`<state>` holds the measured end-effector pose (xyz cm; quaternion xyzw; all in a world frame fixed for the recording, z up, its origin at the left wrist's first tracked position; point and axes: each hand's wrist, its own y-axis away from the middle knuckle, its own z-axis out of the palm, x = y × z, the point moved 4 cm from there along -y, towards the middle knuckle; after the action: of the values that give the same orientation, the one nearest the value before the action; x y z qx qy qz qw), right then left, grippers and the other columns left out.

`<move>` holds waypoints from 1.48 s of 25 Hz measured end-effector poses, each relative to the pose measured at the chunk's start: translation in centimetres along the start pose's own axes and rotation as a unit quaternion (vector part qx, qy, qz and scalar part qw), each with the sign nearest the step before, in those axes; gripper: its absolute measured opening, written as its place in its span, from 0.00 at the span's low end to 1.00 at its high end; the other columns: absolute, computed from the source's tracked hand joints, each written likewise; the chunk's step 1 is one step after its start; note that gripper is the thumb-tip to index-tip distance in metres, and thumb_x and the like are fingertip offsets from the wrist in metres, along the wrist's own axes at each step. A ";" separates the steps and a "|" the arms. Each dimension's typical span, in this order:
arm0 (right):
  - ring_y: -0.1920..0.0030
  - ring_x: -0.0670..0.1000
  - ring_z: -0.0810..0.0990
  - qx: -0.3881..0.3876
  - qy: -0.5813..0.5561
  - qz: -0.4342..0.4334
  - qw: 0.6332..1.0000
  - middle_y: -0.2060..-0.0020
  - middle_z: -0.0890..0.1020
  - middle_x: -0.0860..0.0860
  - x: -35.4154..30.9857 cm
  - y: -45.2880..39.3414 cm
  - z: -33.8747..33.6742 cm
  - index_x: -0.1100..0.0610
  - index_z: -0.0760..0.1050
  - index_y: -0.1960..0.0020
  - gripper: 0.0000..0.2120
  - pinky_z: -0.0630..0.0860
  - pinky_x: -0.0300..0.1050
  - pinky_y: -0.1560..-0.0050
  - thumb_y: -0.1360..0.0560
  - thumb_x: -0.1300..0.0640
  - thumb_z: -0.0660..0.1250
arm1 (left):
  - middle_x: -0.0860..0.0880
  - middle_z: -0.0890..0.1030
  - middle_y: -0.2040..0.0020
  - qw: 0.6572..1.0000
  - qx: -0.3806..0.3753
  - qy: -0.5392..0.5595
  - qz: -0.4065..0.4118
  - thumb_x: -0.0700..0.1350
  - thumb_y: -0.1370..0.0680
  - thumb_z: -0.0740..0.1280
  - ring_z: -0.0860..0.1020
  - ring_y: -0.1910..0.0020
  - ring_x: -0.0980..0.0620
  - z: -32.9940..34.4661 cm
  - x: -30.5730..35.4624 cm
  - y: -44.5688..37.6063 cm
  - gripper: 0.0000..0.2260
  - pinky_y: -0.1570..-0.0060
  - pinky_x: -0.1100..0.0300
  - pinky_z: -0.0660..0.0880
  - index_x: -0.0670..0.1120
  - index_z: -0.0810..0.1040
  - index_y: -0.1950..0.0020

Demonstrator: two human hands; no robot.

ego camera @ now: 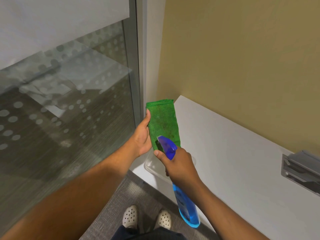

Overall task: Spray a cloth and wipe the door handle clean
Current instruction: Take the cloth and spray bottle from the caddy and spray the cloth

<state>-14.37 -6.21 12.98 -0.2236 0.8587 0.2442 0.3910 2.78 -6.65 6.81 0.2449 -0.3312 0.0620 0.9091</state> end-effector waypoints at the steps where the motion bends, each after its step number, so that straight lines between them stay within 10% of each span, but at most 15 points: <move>1: 0.64 0.56 0.83 0.003 0.006 0.000 1.000 0.72 0.79 0.48 0.1 0.0 0.0 0.50 0.72 0.66 0.23 0.74 0.46 0.62 0.20 0.39 0.75 | 0.37 0.80 0.27 1.000 -0.001 -0.001 0.000 0.70 0.18 0.55 0.78 0.27 0.38 0.0 -0.1 0.0 0.36 0.25 0.39 0.71 0.44 0.77 0.25; 14: 0.63 0.59 0.83 0.063 0.004 0.023 0.998 0.71 0.83 0.55 2.9 -1.2 -3.7 0.52 0.72 0.66 0.24 0.73 0.45 0.62 0.19 0.40 0.73 | 0.40 0.83 0.30 1.000 -0.005 0.012 0.006 0.69 0.17 0.53 0.82 0.32 0.40 -0.4 0.1 -0.1 0.33 0.31 0.38 0.75 0.46 0.79 0.27; 20: 0.76 0.44 0.79 0.034 -0.018 -0.002 0.999 0.77 0.80 0.49 1.8 -1.1 -3.1 0.57 0.76 0.63 0.24 0.72 0.30 0.68 0.19 0.40 0.74 | 0.37 0.79 0.27 1.000 -0.008 0.000 -0.002 0.69 0.17 0.54 0.79 0.28 0.38 0.0 -0.1 0.2 0.36 0.29 0.40 0.74 0.44 0.76 0.24; 25: 0.67 0.54 0.84 0.044 -0.004 -0.002 0.999 0.74 0.83 0.54 0.8 -1.6 -2.7 0.59 0.78 0.65 0.27 0.80 0.46 0.59 0.19 0.39 0.73 | 0.37 0.78 0.26 1.000 -0.007 -0.005 -0.007 0.68 0.17 0.54 0.77 0.27 0.38 0.4 -0.5 0.4 0.36 0.28 0.42 0.73 0.42 0.73 0.22; 32: 0.74 0.46 0.81 0.073 -0.073 -0.027 0.994 0.72 0.84 0.53 1.4 -0.8 -4.2 0.56 0.78 0.57 0.20 0.73 0.27 0.68 0.19 0.40 0.73 | 0.37 0.78 0.26 1.000 0.011 0.001 -0.007 0.70 0.18 0.54 0.77 0.26 0.37 -0.5 -0.4 1.1 0.37 0.27 0.38 0.72 0.43 0.73 0.22; 37: 0.71 0.47 0.81 0.166 -0.225 -0.043 0.959 0.72 0.82 0.49 1.6 -1.8 -6.0 0.47 0.80 0.50 0.06 0.82 0.39 0.62 0.18 0.47 0.75 | 0.38 0.78 0.25 0.999 0.037 0.037 -0.005 0.70 0.18 0.55 0.76 0.26 0.37 -3.8 -1.0 2.7 0.36 0.23 0.34 0.67 0.45 0.74 0.22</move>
<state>-17.69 -11.54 14.71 -0.1313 0.7670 0.1252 0.6155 3.47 -2.46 4.79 0.2780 -0.2934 0.0785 0.9113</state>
